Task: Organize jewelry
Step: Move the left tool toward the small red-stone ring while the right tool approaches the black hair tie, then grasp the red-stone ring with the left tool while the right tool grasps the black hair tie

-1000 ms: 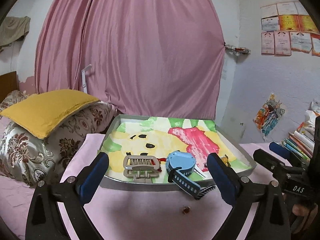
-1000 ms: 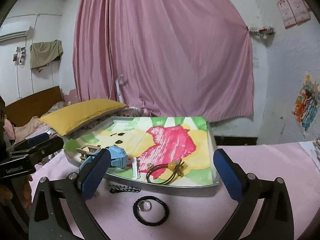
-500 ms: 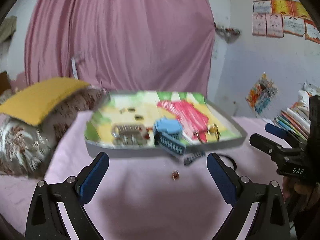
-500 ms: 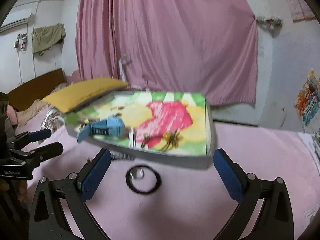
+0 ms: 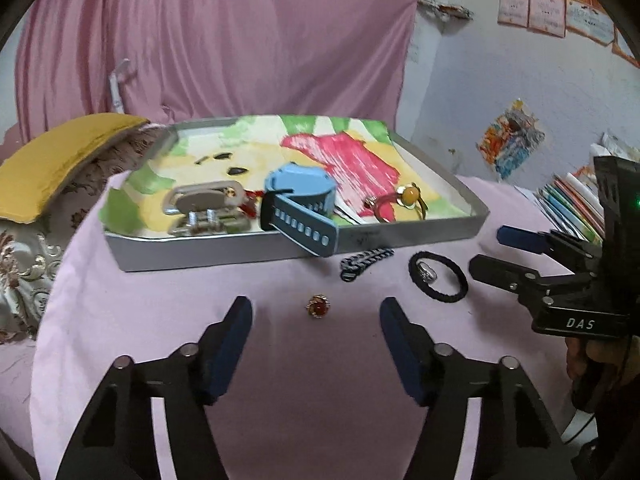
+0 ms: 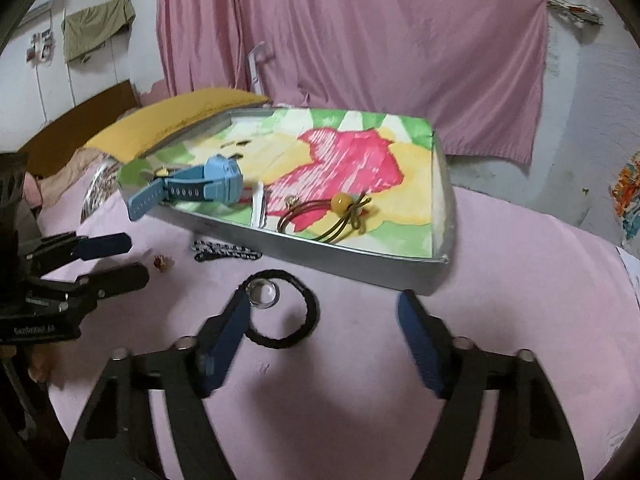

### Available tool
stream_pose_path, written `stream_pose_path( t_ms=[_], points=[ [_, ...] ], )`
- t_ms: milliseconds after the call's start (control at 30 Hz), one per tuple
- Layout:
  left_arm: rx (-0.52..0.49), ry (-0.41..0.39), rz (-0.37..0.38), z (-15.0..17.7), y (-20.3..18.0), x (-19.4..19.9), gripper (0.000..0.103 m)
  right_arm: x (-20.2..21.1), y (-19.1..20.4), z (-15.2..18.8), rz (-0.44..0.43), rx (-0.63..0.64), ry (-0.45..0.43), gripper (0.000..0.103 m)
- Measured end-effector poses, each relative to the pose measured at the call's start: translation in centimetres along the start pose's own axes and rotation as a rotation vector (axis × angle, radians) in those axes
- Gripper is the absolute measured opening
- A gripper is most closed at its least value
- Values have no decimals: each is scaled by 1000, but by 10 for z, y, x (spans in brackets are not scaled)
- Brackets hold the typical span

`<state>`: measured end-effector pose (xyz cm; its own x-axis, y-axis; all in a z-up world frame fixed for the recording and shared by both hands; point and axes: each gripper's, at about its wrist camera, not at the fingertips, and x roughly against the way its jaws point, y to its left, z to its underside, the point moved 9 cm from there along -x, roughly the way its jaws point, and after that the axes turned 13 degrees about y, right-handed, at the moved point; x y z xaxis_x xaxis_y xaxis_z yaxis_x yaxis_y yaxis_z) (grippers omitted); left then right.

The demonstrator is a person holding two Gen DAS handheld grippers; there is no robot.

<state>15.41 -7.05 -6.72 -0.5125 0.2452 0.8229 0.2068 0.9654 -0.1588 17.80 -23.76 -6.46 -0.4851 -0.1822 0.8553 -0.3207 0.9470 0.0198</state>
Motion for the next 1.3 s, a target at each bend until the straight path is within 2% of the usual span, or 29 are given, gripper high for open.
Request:
stream_pose_path(
  t_ms=[200,433,633,733,833,900,1133,1300],
  points=[
    [-24,70,30,-3,-4,-14,43,-15,0,-1,-10,11,65,38],
    [-57,115,13,-4,-10,-22,33,-24,6,-3,-7,44,95,36],
    [-70,127,-35,-6,-8,-23,19,-24,15,-6,-8,103,93,23],
    [-78,130,-47,-6,-8,-23,14,-24,14,-8,-44,108,101,19],
    [-83,132,-43,-7,-9,-24,14,-24,13,-8,-50,108,99,14],
    [-83,132,-37,-7,-9,-24,14,-24,14,-6,-48,110,100,5],
    [-72,117,-1,-2,-11,-20,14,-13,17,1,-49,91,70,5],
    [-74,24,45,-5,-23,4,14,17,15,-1,-33,75,-35,5]
  ],
)
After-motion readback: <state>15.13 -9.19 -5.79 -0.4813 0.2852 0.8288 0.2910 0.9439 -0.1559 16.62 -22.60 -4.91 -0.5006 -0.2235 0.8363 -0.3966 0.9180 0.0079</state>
